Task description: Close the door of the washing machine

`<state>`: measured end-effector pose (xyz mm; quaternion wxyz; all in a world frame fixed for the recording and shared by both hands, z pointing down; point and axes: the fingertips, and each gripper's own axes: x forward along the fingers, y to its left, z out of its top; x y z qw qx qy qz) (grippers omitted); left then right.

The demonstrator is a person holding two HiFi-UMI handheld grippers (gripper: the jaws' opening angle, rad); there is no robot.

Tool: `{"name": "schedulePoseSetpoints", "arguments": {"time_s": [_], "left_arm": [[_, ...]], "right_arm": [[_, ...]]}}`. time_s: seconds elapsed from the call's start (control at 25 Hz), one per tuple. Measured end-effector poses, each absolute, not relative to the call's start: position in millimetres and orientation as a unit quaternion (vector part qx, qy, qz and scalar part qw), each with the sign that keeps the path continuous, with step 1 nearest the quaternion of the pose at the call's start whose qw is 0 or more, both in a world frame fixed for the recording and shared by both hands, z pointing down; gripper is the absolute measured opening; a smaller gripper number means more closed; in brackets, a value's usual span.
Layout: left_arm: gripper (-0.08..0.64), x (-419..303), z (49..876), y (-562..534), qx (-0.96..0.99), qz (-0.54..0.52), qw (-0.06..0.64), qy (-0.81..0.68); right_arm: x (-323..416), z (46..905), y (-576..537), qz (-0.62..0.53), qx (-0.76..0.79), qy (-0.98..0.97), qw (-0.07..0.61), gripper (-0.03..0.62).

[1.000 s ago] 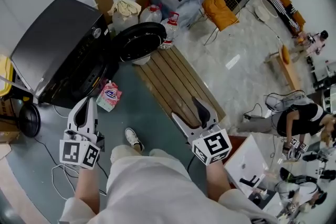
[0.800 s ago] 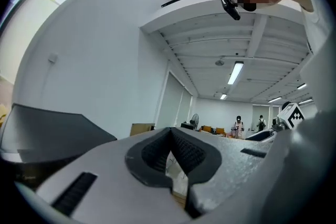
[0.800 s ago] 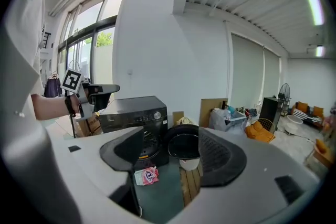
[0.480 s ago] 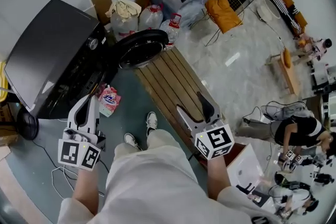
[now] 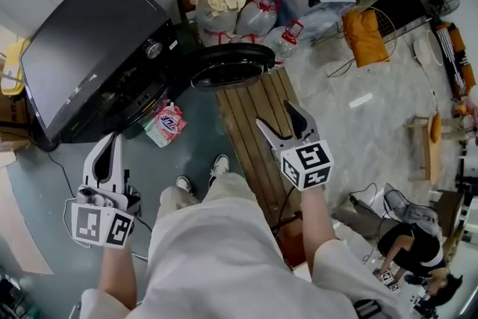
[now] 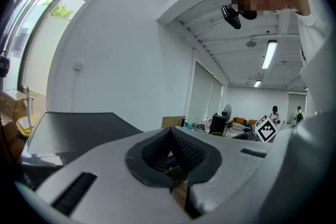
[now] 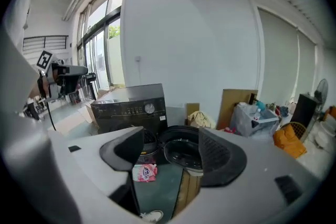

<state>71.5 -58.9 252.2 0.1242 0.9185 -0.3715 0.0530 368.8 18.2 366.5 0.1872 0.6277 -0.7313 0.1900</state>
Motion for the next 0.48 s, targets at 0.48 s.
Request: {"name": "schedulePoseSetpoints", "arguments": {"time_s": [0.48], "left_arm": [[0.005, 115, 285, -86, 0.893, 0.029, 0.183, -0.410]], "right_arm": [[424, 467, -75, 0.216, 0.556, -0.758, 0.264, 0.299]]}}
